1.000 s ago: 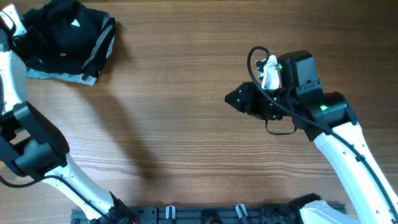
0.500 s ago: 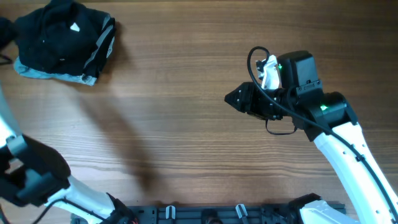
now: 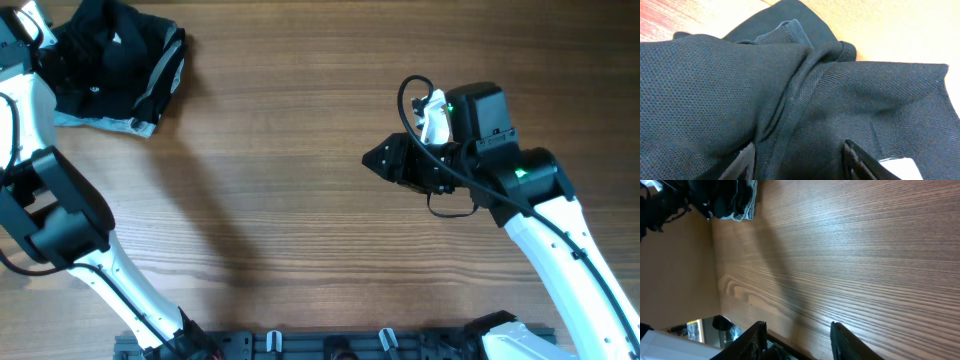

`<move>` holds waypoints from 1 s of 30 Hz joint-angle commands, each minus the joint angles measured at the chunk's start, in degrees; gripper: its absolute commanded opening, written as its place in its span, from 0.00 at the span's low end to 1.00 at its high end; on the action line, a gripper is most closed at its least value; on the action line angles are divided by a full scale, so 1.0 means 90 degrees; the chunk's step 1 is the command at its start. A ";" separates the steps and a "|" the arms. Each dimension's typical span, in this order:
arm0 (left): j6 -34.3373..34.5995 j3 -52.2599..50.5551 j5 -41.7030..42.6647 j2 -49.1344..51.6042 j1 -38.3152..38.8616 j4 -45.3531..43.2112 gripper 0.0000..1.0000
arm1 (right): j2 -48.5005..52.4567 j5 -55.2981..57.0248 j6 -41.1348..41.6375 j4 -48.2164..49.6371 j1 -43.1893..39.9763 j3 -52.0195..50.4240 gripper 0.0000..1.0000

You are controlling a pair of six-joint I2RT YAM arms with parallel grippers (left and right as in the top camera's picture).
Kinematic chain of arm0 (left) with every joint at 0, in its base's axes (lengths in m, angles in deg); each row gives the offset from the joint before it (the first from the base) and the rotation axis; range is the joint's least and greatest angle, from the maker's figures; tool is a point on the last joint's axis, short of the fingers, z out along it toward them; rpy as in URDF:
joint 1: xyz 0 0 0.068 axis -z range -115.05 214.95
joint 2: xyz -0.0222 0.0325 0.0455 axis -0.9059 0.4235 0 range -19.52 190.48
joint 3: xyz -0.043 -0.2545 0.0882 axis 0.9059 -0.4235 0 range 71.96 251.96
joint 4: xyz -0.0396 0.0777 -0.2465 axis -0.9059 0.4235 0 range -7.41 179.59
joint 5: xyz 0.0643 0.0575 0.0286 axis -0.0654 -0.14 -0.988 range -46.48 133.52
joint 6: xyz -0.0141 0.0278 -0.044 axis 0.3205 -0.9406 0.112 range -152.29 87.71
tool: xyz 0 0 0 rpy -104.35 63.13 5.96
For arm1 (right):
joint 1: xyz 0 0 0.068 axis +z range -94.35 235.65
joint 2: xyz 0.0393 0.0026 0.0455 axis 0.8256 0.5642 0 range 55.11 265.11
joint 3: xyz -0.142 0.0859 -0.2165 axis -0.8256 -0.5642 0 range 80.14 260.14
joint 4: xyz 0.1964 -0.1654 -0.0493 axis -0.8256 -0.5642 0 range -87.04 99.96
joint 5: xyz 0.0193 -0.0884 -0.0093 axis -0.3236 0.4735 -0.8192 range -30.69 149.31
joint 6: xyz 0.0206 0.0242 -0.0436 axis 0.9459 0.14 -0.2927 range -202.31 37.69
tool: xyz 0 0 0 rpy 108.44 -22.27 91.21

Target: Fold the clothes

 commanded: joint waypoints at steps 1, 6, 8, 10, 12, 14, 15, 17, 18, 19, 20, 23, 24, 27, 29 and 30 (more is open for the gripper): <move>-0.0219 -0.0114 0.0182 -0.0248 -0.0049 0.0546 0.63 | 0.0027 0.0318 0.0024 -0.0019 0.0036 0.0119 0.45; -0.0913 -0.0114 0.1285 -0.2047 -0.0053 0.1899 0.73 | -0.0321 0.1620 -0.0432 -0.0168 0.0036 0.0690 0.53; -0.1367 -0.0114 0.1460 -0.2786 0.0095 0.2657 0.76 | -0.0510 0.2373 -0.0780 -0.0296 0.0036 0.1039 0.54; -0.1882 -0.0114 0.1404 -0.3538 0.0367 0.3495 0.95 | -0.0804 0.3026 -0.1324 -0.0350 0.0036 0.1319 0.58; -0.1991 -0.0114 0.0950 -0.4328 0.0801 0.4282 1.00 | -0.1139 0.3317 -0.1875 -0.0338 0.0036 0.1396 0.63; -0.1936 -0.0114 0.0374 -0.4886 0.1222 0.4823 1.00 | -0.1435 0.3344 -0.2217 -0.0359 0.0036 0.1399 0.67; -0.1729 -0.0114 -0.0080 -0.5280 0.1576 0.5209 1.00 | -0.1639 0.3305 -0.2385 -0.0437 0.0036 0.1399 0.68; -0.1275 -0.0117 -0.0724 -0.5751 0.2055 0.5610 1.00 | -0.1962 0.3247 -0.2625 -0.0597 0.0036 0.1396 0.70; -0.0991 -0.0117 -0.1095 -0.6016 0.2344 0.5799 1.00 | -0.2098 0.3245 -0.2669 -0.0675 0.0036 0.1396 0.72; -0.0719 -0.0117 -0.1416 -0.6217 0.2562 0.5943 1.00 | -0.2227 0.3252 -0.2667 -0.0763 0.0036 0.1399 0.77; -0.0393 -0.0117 -0.1817 -0.6470 0.2822 0.6130 1.00 | -0.2368 0.3254 -0.2659 -0.0877 0.0036 0.1396 0.96; 0.0418 -0.0117 -0.2747 -0.6941 0.3252 0.6625 1.00 | -0.2572 0.3252 -0.2654 -0.1100 0.0036 0.1396 1.00; 0.0522 -0.0117 -0.2832 -0.7079 0.3334 0.6798 1.00 | -0.2591 0.3249 -0.2642 -0.1161 0.0036 0.1396 1.00; 0.0542 -0.0117 -0.2788 -0.7470 0.3417 0.6800 1.00 | -0.2552 0.3252 -0.2635 -0.1404 0.0036 0.1396 1.00; 0.0539 -0.0117 -0.2788 -0.7652 0.3417 0.6849 1.00 | -0.2472 0.3145 -0.2630 -0.1474 0.0036 0.1396 1.00; 0.0539 -0.0117 -0.2788 -0.7844 0.3417 0.6863 1.00 | -0.2378 0.2497 -0.2521 -0.1632 0.0036 0.1396 1.00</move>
